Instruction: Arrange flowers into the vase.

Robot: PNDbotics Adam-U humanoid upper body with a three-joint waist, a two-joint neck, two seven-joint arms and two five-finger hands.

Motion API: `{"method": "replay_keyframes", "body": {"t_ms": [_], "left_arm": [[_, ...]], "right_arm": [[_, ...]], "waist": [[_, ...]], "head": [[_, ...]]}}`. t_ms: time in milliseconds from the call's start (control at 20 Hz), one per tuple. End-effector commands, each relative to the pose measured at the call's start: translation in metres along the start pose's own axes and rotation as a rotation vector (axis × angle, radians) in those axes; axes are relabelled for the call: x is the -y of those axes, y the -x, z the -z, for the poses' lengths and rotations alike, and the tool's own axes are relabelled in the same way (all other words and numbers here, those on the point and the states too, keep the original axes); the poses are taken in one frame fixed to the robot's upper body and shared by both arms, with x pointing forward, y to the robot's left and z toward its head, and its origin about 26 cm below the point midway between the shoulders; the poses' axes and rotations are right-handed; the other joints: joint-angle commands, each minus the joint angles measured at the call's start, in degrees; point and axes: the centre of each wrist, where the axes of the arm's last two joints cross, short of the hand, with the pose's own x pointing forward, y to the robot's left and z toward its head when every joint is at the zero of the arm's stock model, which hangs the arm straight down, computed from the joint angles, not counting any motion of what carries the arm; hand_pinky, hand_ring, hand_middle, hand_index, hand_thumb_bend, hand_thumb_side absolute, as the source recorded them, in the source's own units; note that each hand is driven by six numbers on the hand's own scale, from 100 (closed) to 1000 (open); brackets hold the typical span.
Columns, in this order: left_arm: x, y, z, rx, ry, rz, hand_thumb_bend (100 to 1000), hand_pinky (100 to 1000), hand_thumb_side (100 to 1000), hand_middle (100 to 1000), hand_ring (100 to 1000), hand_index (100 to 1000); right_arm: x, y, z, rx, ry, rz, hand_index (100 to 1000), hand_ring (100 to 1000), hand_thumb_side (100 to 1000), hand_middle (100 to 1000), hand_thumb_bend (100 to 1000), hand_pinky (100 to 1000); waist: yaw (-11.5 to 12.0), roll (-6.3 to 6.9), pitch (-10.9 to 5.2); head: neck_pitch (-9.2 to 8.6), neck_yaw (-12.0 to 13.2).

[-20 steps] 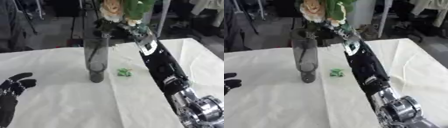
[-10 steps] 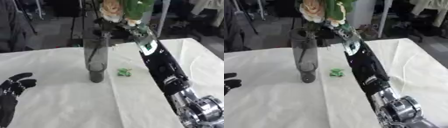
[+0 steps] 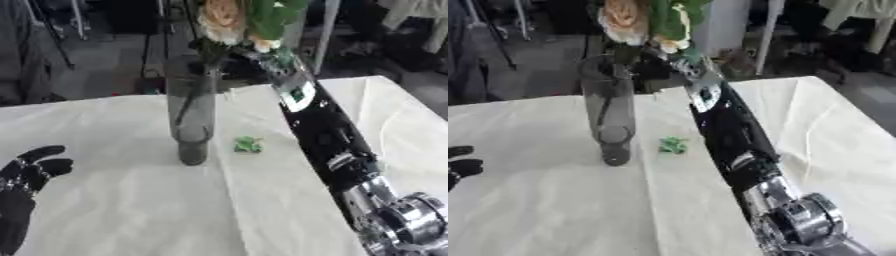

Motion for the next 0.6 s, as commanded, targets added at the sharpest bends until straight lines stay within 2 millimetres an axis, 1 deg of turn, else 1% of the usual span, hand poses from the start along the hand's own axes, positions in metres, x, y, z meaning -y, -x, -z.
{"method": "replay_keyframes", "body": {"t_ms": [50,600], "left_arm": [[-0.008,-0.006,0.002,0.014,-0.001,0.028,828,764,984,751,723,793],[-0.009,-0.006,0.001,0.014,-0.005,0.030,828,764,983,751,723,793]], "right_arm": [[0.020,0.001,-0.010,-0.018,0.042,-0.035,965,962,889,930,557,1000],[0.024,0.011,-0.025,-0.052,0.076,-0.007,961,955,890,918,558,1000]], "waist": [[-0.1,0.24,-0.73],[-0.3,0.27,-0.74]], "head": [[-0.22,0.2],[-0.29,0.5]]}}
